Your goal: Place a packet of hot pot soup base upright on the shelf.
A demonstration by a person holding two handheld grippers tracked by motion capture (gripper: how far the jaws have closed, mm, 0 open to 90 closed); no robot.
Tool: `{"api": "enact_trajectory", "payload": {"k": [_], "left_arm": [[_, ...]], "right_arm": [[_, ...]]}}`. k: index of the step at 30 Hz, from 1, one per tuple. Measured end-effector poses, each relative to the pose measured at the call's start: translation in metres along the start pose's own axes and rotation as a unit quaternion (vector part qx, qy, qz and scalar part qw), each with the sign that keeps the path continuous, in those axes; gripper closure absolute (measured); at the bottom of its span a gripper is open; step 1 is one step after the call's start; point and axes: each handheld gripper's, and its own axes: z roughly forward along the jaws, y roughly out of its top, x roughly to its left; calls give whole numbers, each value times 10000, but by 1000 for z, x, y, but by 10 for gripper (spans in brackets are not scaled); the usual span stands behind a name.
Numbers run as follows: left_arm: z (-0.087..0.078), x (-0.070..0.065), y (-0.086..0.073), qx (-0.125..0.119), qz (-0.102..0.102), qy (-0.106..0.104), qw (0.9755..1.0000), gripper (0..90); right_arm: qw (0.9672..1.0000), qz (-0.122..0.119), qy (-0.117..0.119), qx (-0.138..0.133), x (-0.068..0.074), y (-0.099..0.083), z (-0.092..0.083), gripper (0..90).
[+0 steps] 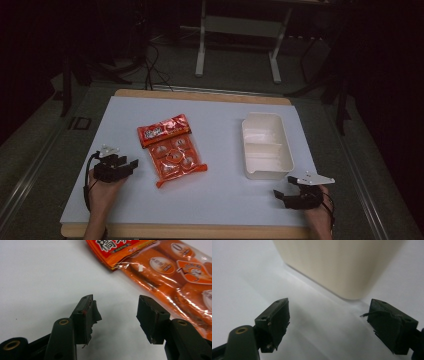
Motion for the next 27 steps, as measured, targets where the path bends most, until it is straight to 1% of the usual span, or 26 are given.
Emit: {"api": "enact_trajectory", "payload": {"k": [2, 6, 7, 8, 9, 10, 13, 15, 17, 19, 22, 24, 27], "left_arm": [[-2, -1, 1, -10, 27, -27, 10000, 481], [-2, -1, 2, -4, 36, -65, 10000, 483], [0, -1, 4, 77, 33, -278, 9996, 505], [0, -1, 4, 77, 33, -278, 9996, 527], [0, -1, 4, 77, 33, -278, 9996, 527], [1, -2, 9, 201, 202, -421, 9987, 574], [2, 0, 16, 272, 242, -517, 9980, 611], [3, 1, 18, 288, 266, -523, 9979, 618], [8, 6, 24, 345, 283, -531, 9976, 618], [13, 10, 27, 384, 205, -539, 9976, 603], [21, 16, 33, 430, 186, -524, 9975, 566], [26, 18, 38, 467, 167, -548, 9973, 553], [34, 19, 46, 558, 218, -480, 9970, 546]], "right_arm": [[9999, -89, -6, 66, 2, 0, 1, 175], [9999, -153, 31, 54, 3, 0, 1, 175], [9998, -193, -7, 46, 4, 0, 1, 175], [9998, -193, -7, 46, 4, 0, 1, 175], [9997, -235, -39, 36, 4, 0, 1, 175], [9994, -347, -60, 54, 7, 0, 1, 175], [9989, -438, -91, 143, 9, 0, 3, 175], [9988, -446, -99, 168, 9, 0, 3, 175], [9989, -429, -82, 162, 9, 0, 3, 175], [9989, -409, -86, 192, 9, 0, 3, 175], [9985, -472, -112, 264, 10, 1, 5, 176], [9986, -455, -103, 256, 10, 1, 5, 175], [9986, -452, -100, 263, 10, 1, 5, 175]]}}
